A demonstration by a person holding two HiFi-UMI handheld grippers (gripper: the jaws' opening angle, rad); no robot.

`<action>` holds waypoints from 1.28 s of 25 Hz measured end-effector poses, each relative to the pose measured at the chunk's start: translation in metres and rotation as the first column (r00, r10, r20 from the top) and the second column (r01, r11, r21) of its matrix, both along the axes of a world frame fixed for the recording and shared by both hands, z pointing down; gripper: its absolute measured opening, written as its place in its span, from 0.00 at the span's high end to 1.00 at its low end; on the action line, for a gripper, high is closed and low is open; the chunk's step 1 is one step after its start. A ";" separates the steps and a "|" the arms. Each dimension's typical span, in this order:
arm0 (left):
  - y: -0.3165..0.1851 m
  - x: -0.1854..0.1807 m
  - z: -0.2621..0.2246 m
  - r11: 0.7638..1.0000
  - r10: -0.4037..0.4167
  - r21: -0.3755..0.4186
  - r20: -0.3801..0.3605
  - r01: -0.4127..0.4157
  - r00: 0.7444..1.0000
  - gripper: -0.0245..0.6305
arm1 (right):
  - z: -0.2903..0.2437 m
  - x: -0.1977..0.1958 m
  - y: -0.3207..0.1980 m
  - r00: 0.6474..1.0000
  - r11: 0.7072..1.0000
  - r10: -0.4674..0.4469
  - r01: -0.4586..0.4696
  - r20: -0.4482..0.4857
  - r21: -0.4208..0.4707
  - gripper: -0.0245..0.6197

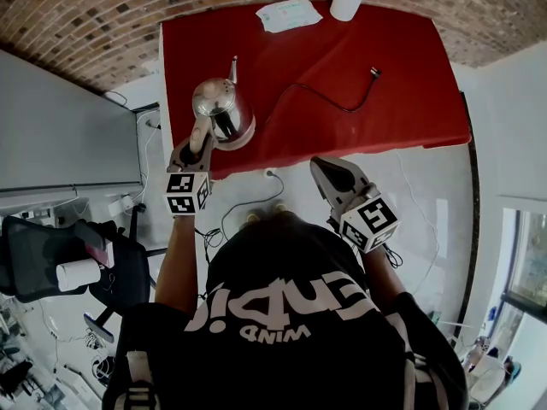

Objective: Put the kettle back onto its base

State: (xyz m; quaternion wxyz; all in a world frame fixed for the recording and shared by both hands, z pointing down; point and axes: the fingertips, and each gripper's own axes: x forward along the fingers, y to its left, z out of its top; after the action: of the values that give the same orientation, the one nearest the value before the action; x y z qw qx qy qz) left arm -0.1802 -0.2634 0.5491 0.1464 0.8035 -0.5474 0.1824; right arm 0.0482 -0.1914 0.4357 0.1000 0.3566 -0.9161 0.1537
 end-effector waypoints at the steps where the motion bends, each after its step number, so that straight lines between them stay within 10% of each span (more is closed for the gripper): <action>1: 0.001 0.000 0.000 1.000 -0.002 0.000 0.000 0.002 1.000 0.85 | 0.000 0.000 0.000 1.000 1.000 -0.001 0.001 -0.001 0.001 0.93; 32: 0.019 0.006 0.017 1.000 0.026 -0.001 0.037 -0.026 0.999 0.84 | 0.004 0.001 0.013 1.000 1.000 0.003 -0.003 -0.004 -0.005 0.93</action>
State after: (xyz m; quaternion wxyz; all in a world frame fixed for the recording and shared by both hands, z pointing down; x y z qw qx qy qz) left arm -0.1744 -0.2440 0.5664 0.1341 0.8069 -0.5396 0.1995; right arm 0.0489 -0.1781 0.4400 0.1024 0.3578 -0.9150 0.1556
